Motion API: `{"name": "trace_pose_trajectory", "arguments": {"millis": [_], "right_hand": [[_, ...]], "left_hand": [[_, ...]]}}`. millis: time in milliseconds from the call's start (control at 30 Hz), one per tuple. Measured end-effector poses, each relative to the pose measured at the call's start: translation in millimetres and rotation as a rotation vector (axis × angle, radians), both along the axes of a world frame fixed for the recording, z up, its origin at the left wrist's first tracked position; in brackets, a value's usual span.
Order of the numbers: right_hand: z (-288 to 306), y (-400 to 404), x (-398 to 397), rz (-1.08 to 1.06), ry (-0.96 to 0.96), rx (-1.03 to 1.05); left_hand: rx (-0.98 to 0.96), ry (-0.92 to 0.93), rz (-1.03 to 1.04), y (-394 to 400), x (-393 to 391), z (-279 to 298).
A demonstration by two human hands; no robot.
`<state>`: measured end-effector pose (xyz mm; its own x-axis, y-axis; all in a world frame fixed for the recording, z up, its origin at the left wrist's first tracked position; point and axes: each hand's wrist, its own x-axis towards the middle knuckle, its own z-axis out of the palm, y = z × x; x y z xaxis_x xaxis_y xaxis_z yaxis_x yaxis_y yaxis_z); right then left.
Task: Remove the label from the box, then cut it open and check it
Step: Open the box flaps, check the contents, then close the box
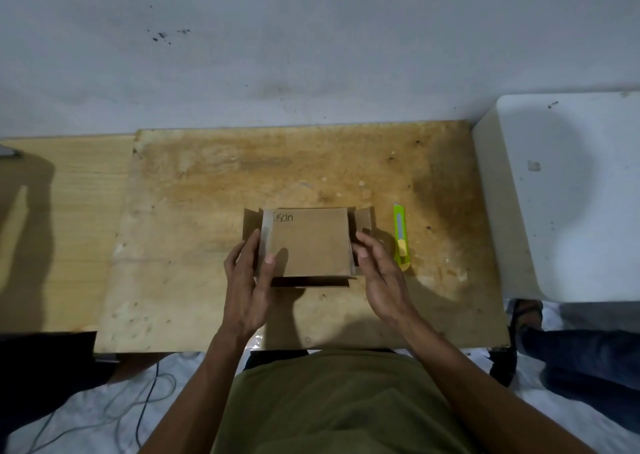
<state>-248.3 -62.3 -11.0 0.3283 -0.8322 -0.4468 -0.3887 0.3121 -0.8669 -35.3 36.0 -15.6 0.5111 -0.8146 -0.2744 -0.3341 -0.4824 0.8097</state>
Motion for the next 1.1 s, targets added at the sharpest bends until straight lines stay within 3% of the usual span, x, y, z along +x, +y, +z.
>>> {"name": "trace_pose_trajectory", "arguments": {"millis": [367, 800, 900, 1033, 1100], "right_hand": [[12, -52, 32, -0.146, -0.088, -0.118], [-14, -100, 78, -0.037, 0.091, -0.162], [-20, -102, 79, 0.071, 0.232, -0.209], [-27, -95, 70, 0.23, 0.453, -0.636], [-41, -92, 70, 0.369, 0.487, -0.775]], "left_hand": [[-0.071, 0.132, 0.153, -58, 14, 21], [-0.036, 0.188, 0.007, -130, 43, -8], [0.016, 0.041, -0.016, -131, 35, -7], [0.035, -0.448, -0.195, -125, 33, -17], [0.119, -0.56, -0.322, -124, 32, -25]]}}
